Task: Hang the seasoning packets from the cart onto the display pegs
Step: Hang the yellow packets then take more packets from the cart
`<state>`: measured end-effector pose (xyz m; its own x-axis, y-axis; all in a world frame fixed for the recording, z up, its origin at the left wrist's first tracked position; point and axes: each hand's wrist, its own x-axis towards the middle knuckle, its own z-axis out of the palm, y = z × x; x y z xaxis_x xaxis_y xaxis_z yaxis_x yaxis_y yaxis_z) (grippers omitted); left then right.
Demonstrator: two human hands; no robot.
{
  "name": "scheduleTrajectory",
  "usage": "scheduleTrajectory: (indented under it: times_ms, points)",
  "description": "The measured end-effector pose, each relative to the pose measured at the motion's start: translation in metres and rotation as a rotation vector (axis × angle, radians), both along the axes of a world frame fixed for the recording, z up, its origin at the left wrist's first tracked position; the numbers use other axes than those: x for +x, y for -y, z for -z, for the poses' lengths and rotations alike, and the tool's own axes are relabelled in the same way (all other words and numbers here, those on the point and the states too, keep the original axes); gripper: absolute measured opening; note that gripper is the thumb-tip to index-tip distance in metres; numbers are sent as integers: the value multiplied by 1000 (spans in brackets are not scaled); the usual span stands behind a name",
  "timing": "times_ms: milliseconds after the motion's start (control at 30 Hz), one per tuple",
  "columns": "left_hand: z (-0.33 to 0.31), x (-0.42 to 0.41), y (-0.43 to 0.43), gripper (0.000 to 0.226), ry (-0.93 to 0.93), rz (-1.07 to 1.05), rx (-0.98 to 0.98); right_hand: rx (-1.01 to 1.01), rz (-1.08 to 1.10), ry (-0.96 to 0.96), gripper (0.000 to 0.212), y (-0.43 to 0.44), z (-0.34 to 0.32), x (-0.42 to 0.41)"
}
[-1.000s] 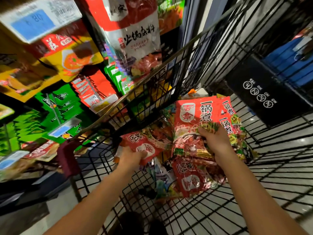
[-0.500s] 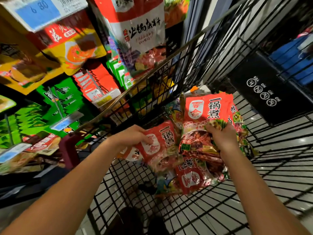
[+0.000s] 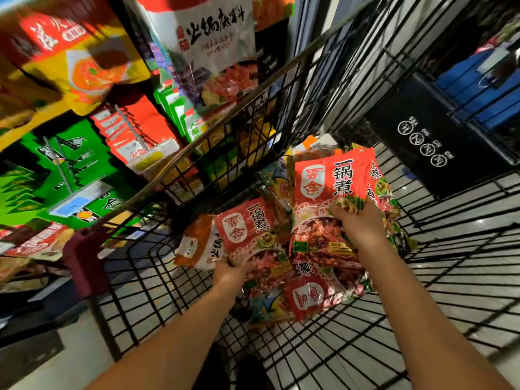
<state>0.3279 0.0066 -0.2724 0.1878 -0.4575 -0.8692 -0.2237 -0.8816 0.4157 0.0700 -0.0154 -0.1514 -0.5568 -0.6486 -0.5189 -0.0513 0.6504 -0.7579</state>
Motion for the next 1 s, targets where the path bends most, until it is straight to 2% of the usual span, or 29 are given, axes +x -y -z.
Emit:
scheduleTrajectory:
  times_ms: [67, 167, 300, 433, 500, 567, 633, 700, 800, 867, 967, 1000]
  points:
    - [-4, -5, -1, 72, 43, 52, -58, 10, -9, -4, 71, -1, 1, -2]
    - [-14, -8, 1, 54, 191, 219, -145, 6, -23, 24, 82, -2, 1, -3]
    - [-21, -12, 8, 20, 148, 202, -166, -9, -44, 31, 96, -3, 8, -7]
    - [-29, -11, 17, 11, 110, 167, -232, 1, -28, 73, 92, -4, 8, -8]
    - [-41, -8, 18, 10, 126, 155, -366, -6, 1, 88, 83, -7, 3, -9]
    - [-64, -2, 20, 6, 164, 179, -506, -42, 31, 115, 83, -11, -1, -9]
    - [-95, 3, 24, 11, 104, 142, -583, -61, 41, 147, 89, -14, -10, -6]
    - [-130, 4, 29, 11, -32, 62, -613, -72, 51, 197, 92, -18, -26, -1]
    - [-171, -7, 30, 19, -241, 16, -511, -111, 80, 297, 92, -30, -51, 8]
    - [-187, -21, 29, 18, -303, 86, -441, -100, 95, 387, 82, -42, -60, 13]
    - [-197, -40, 37, 22, -356, 207, -383, -47, 105, 511, 40, -60, -72, 22]
    - [-197, -45, 41, 23, -352, 264, -373, -26, 119, 525, 34, -64, -74, 23]
